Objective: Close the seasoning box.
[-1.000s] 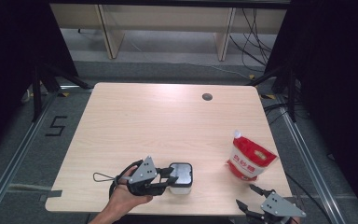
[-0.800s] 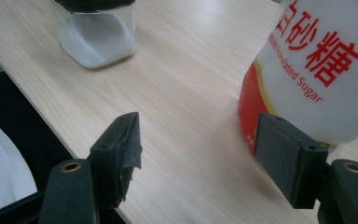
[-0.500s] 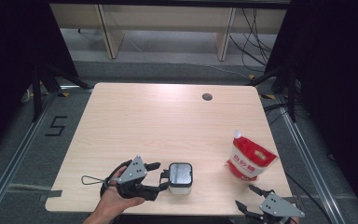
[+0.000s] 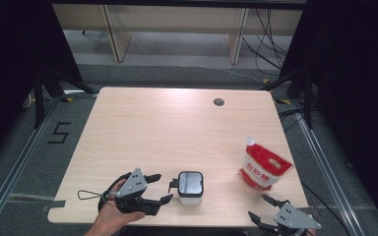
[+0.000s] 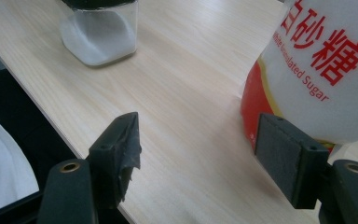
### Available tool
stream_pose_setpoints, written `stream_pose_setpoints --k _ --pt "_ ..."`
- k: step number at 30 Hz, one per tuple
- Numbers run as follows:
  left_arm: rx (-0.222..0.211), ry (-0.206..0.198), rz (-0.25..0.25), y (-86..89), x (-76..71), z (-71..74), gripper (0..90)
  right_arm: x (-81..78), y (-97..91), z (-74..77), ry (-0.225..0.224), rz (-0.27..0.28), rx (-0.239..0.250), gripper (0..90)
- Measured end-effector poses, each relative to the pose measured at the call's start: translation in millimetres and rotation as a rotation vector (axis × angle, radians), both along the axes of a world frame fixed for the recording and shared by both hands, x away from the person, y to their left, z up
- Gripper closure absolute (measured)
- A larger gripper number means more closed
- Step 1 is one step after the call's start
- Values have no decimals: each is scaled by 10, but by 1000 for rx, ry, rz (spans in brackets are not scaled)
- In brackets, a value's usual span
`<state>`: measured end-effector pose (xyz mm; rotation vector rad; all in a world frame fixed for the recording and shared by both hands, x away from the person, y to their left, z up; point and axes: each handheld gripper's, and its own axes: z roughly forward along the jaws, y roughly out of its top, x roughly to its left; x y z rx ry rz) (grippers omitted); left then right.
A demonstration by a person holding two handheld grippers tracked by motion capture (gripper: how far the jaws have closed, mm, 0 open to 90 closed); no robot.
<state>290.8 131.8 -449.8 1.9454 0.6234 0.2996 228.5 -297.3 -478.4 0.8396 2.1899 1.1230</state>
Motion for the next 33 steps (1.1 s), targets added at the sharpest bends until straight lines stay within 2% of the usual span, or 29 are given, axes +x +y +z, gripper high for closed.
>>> stream_pose_setpoints --k 3,5,9,12,13,14,15,16,17,19,20,22,23,24,25,29,31,32,33 --pt "19 -7 -4 50 -23 -25 265 -1 -3 -1 0 0 1 323" --pt "-4 8 13 65 -49 -56 262 4 1 -6 -1 5 6 323" --pt "16 4 8 124 -84 -90 255 -3 3 -1 5 1 -3 321" --pt "9 24 21 142 -127 -128 246 -9 5 -5 15 -8 4 313" --pt "31 10 6 158 -125 -137 241 -1 4 -7 9 0 -2 308" --pt "37 15 0 163 -131 -157 230 2 4 -9 10 1 -4 303" --pt "39 39 17 156 -157 -177 210 3 5 -11 12 1 -6 296" --pt "42 25 7 156 -151 -202 189 1 7 -11 18 -2 -5 285" --pt "68 22 -1 169 -151 -210 175 6 7 -16 15 -3 -7 272" --pt "59 37 19 168 -170 -239 162 13 8 -21 20 -6 -6 255" --pt "67 28 14 178 -168 -240 162 15 9 -24 22 -6 -6 251" --pt "67 45 18 184 -174 -249 162 12 15 -27 33 -7 1 251" --pt "62 43 25 178 -182 -256 162 20 12 -31 25 -1 -12 251" --pt "94 27 10 197 -166 -255 162 15 16 -30 31 -2 -9 251" --pt "77 33 13 183 -176 -268 162 15 19 -31 33 -3 -10 251" --pt "86 47 20 167 -185 -292 162 11 20 -36 44 -5 -11 251" --pt "87 41 6 160 -180 -302 162 0 26 -42 57 -12 -11 251" --pt "92 31 5 157 -177 -306 162 16 19 -41 42 -2 -18 251" --pt "82 53 19 148 -192 -311 162 15 20 -40 44 -3 -18 251"
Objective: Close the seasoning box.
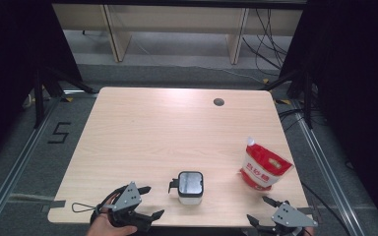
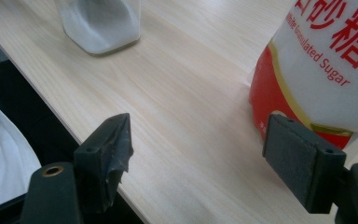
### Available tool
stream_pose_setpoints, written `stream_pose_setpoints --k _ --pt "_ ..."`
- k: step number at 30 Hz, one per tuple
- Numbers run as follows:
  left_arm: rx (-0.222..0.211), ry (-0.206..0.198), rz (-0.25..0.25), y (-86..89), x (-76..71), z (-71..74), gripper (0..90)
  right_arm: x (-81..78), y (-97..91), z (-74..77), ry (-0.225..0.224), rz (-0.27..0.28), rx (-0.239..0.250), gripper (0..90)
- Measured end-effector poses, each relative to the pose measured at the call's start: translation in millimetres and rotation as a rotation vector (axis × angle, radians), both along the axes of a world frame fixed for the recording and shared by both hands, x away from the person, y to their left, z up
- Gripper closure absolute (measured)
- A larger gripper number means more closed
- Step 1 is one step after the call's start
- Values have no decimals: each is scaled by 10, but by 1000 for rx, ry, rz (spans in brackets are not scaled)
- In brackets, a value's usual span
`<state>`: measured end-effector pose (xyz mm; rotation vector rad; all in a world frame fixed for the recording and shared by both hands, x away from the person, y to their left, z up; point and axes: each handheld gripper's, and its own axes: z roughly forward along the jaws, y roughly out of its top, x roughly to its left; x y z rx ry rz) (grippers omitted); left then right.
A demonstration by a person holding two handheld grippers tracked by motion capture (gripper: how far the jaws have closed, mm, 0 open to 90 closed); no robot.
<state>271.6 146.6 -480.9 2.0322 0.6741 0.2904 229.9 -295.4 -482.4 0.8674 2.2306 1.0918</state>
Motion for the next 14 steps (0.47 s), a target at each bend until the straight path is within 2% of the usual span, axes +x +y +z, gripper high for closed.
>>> stream_pose_setpoints --k 1,2,3,4,5,6,8,9,11,14 --pt "-4 3 6 -4 -3 -4 162 -2 1 1 4 -2 1 251" --pt "14 -13 -9 9 13 0 162 -2 -2 1 4 1 -3 251" --pt "14 -14 -4 13 15 -2 162 0 -3 0 1 1 -5 252" --pt "0 -4 5 10 12 -10 162 1 -5 0 0 2 -5 251" --pt "8 -18 -10 19 29 -8 162 1 -5 0 1 2 -5 252" --pt "14 -17 -3 23 29 -6 162 -3 -1 -1 5 -3 -1 252" --pt "-2 -10 5 17 26 -14 162 -3 1 0 3 -4 -1 253" --pt "2 5 5 22 25 -9 162 -1 -2 0 2 -1 -5 253" --pt "-3 -6 9 16 23 -10 162 2 -2 -2 0 -3 -3 254" --pt "2 -2 11 17 20 -8 162 4 -3 -4 -1 -2 -6 255"
